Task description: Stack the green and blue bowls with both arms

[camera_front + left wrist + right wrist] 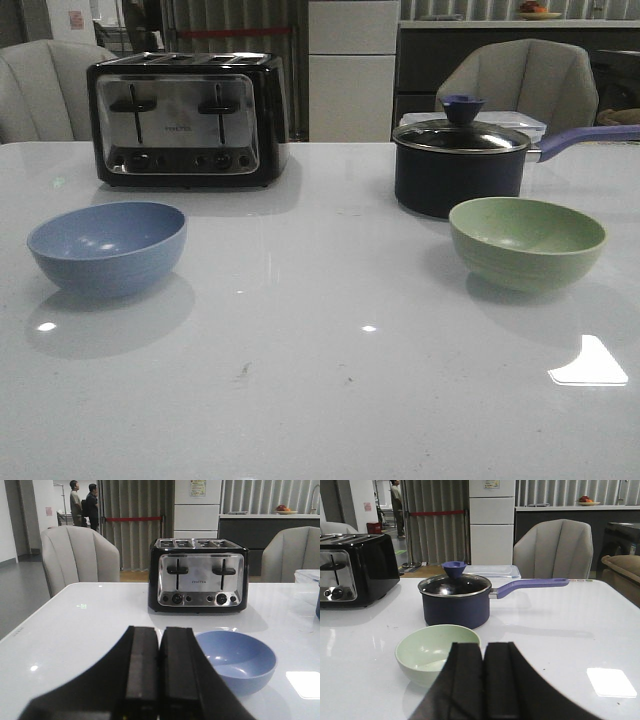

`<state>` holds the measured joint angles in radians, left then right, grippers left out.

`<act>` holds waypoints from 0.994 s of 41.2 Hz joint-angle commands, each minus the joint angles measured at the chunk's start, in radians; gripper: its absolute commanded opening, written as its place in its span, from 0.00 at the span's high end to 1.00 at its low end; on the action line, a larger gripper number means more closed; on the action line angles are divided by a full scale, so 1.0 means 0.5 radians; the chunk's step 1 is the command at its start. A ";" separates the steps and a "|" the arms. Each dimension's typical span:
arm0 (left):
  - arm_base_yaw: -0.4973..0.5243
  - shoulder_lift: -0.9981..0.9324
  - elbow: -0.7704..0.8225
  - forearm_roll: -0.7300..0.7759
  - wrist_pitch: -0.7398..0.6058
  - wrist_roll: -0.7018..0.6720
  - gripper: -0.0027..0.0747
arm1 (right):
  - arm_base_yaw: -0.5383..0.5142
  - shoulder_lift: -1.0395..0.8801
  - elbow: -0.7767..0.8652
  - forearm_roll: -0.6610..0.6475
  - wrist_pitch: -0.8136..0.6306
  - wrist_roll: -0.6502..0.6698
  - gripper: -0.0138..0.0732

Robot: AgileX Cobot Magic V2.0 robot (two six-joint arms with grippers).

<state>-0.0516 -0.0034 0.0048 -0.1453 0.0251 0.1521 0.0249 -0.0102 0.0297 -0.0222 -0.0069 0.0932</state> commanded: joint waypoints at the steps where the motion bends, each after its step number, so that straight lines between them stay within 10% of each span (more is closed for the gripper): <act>1: 0.002 -0.040 0.005 -0.012 -0.166 -0.015 0.85 | -0.001 -0.039 -0.010 -0.012 -0.186 -0.008 0.78; 41: 0.002 -0.040 -0.057 -0.012 -0.278 -0.015 0.85 | -0.001 -0.039 -0.231 -0.012 -0.062 -0.008 0.78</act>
<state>-0.0516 -0.0034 0.0029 -0.1453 0.0000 0.1521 0.0249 -0.0102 -0.0009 -0.0222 0.0171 0.0932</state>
